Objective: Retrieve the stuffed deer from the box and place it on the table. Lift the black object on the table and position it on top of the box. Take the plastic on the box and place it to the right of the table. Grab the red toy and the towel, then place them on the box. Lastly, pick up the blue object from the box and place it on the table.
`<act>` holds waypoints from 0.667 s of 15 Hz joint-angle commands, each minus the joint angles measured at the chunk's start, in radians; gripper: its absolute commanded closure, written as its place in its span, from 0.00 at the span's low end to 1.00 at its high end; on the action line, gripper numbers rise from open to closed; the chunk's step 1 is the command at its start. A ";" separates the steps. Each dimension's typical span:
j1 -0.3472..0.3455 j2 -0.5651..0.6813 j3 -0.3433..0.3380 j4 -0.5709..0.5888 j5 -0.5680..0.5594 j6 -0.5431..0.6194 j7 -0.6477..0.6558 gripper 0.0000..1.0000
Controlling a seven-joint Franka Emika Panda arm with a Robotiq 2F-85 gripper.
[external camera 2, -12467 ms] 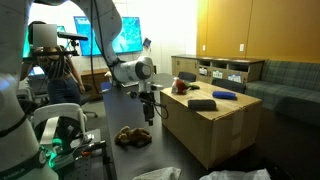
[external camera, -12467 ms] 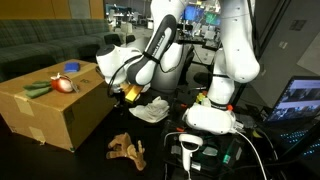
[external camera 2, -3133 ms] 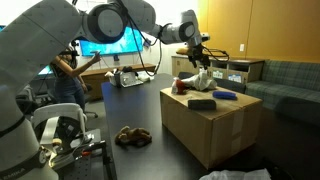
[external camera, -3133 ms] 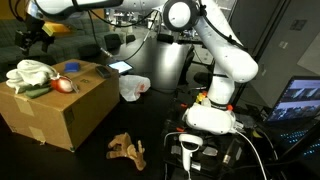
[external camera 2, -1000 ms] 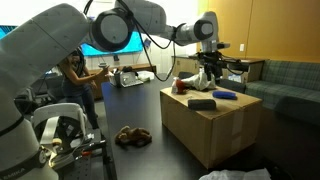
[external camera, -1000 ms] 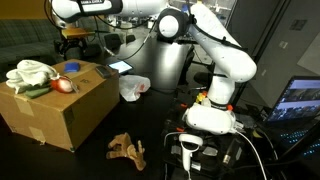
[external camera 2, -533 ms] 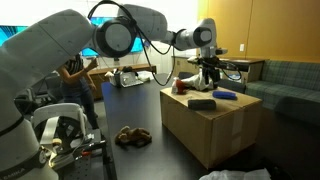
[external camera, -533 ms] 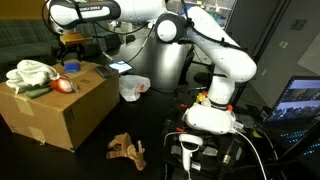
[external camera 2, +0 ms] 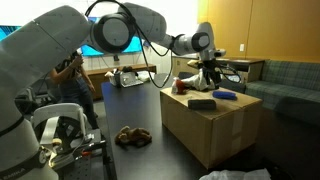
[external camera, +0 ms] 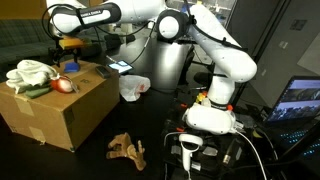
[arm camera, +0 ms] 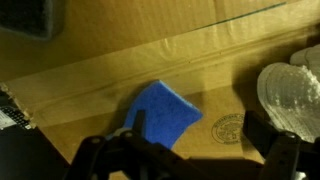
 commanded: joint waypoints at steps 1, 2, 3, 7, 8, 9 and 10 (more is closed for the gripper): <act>0.006 -0.127 -0.020 -0.244 -0.019 0.115 0.031 0.00; 0.017 -0.140 -0.043 -0.284 -0.014 0.147 0.046 0.00; 0.019 -0.159 -0.049 -0.329 -0.015 0.179 0.053 0.00; 0.034 -0.243 -0.082 -0.511 -0.024 0.328 0.085 0.00; 0.038 -0.267 -0.086 -0.558 -0.027 0.376 0.083 0.00; 0.041 -0.293 -0.087 -0.604 -0.027 0.416 0.076 0.00; 0.045 -0.310 -0.088 -0.633 -0.029 0.454 0.067 0.00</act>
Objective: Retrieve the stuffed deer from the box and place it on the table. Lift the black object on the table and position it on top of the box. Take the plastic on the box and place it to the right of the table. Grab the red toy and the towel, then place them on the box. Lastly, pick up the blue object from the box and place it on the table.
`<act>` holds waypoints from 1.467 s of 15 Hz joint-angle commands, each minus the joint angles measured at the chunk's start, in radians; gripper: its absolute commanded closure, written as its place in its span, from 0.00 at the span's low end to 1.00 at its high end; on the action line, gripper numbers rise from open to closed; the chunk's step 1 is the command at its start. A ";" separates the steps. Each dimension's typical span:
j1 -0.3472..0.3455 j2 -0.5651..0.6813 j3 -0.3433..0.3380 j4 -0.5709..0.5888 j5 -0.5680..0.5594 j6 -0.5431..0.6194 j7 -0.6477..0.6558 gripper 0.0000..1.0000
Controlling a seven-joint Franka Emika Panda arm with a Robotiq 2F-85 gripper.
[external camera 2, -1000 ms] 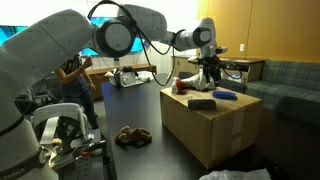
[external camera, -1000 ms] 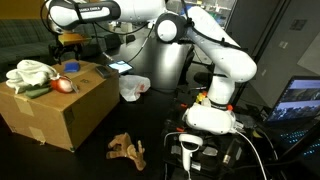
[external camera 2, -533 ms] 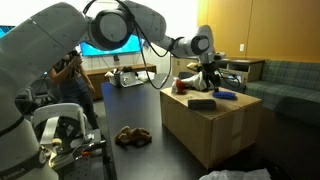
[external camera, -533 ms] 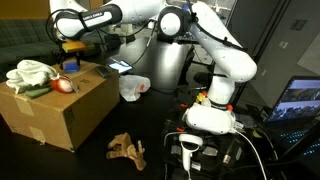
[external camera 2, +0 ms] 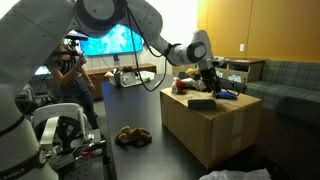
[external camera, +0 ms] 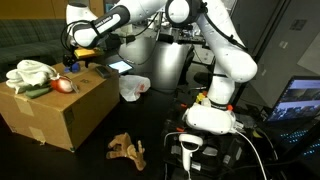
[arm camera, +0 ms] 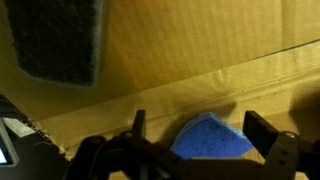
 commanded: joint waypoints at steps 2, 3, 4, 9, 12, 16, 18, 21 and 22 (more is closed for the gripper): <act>0.038 -0.137 -0.023 -0.214 -0.031 0.170 0.007 0.00; 0.040 -0.149 -0.022 -0.229 -0.030 0.183 0.002 0.00; 0.040 -0.147 -0.017 -0.229 -0.027 0.193 -0.008 0.00; 0.028 -0.114 0.011 -0.174 -0.005 0.163 -0.060 0.00; 0.017 -0.093 0.023 -0.143 0.005 0.149 -0.086 0.00; 0.008 -0.069 0.029 -0.101 0.019 0.147 -0.103 0.00; 0.002 -0.050 0.032 -0.068 0.025 0.138 -0.108 0.00; -0.007 -0.017 0.041 -0.014 0.039 0.124 -0.115 0.00; -0.007 -0.005 0.041 0.004 0.040 0.117 -0.114 0.00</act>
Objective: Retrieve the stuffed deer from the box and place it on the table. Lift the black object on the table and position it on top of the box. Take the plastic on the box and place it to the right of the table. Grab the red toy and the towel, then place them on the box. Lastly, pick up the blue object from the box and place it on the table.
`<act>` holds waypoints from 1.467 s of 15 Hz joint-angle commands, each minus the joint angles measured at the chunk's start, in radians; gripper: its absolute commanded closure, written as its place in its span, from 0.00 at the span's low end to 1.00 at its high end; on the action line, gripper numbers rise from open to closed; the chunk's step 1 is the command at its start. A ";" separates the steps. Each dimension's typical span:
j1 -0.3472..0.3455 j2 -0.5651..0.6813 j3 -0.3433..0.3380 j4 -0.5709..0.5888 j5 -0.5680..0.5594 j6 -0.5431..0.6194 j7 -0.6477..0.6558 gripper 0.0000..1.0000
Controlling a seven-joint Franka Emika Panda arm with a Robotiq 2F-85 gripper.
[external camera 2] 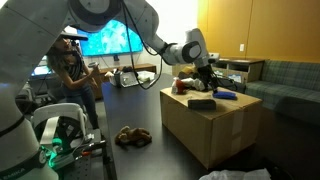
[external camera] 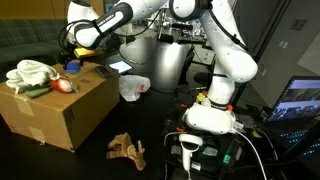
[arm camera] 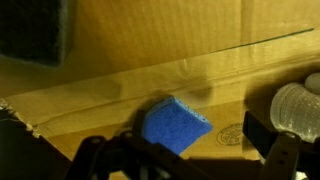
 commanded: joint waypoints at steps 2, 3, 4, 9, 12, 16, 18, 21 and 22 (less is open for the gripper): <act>-0.018 0.074 0.019 0.132 0.030 -0.051 -0.028 0.00; -0.021 0.087 0.021 0.150 0.032 -0.060 -0.029 0.00; -0.021 0.097 0.020 0.166 0.032 -0.069 -0.027 0.00; -0.026 0.137 -0.002 0.230 0.029 -0.111 0.009 0.00; -0.030 0.162 -0.012 0.267 0.024 -0.139 0.026 0.00; -0.038 0.191 -0.005 0.320 0.028 -0.179 0.030 0.00; -0.040 0.202 0.002 0.345 0.033 -0.194 0.029 0.00; -0.045 0.222 0.011 0.390 0.048 -0.223 0.037 0.00; -0.044 0.227 0.008 0.404 0.052 -0.239 0.049 0.00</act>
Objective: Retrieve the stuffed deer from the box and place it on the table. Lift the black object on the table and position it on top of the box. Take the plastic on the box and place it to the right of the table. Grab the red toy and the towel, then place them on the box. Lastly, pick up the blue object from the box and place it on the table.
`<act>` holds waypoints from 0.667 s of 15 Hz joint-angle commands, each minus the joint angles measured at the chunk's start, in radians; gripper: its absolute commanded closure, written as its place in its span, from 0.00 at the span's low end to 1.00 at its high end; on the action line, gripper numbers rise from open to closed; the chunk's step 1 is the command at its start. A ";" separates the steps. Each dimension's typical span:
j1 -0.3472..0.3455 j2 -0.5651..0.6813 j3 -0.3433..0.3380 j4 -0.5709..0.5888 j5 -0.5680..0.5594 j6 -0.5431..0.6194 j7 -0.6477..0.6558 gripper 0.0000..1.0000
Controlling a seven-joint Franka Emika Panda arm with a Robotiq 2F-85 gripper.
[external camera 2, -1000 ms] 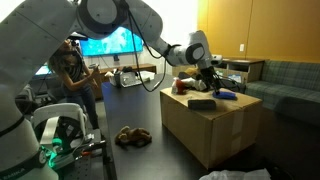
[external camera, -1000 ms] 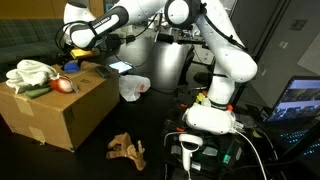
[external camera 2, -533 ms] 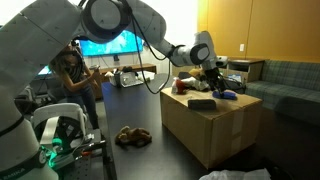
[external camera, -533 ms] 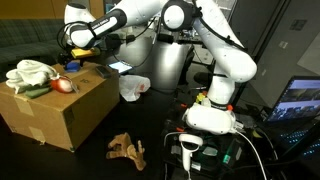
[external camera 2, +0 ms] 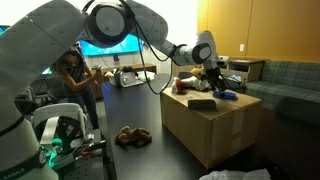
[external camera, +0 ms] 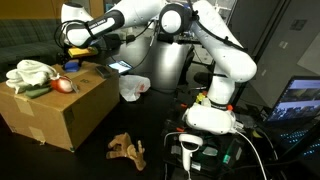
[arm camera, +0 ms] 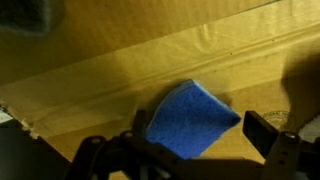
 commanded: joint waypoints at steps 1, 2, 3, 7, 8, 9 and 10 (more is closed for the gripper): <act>-0.004 0.051 0.001 0.115 0.042 -0.067 0.035 0.00; -0.002 0.061 -0.003 0.137 0.045 -0.086 0.052 0.00; 0.003 0.072 -0.010 0.159 0.044 -0.105 0.077 0.00; 0.015 0.116 -0.028 0.250 0.034 -0.175 0.177 0.00; 0.016 0.129 -0.030 0.272 0.031 -0.189 0.200 0.00; 0.021 0.140 -0.036 0.295 0.025 -0.207 0.232 0.00; 0.025 0.153 -0.041 0.319 0.019 -0.227 0.262 0.00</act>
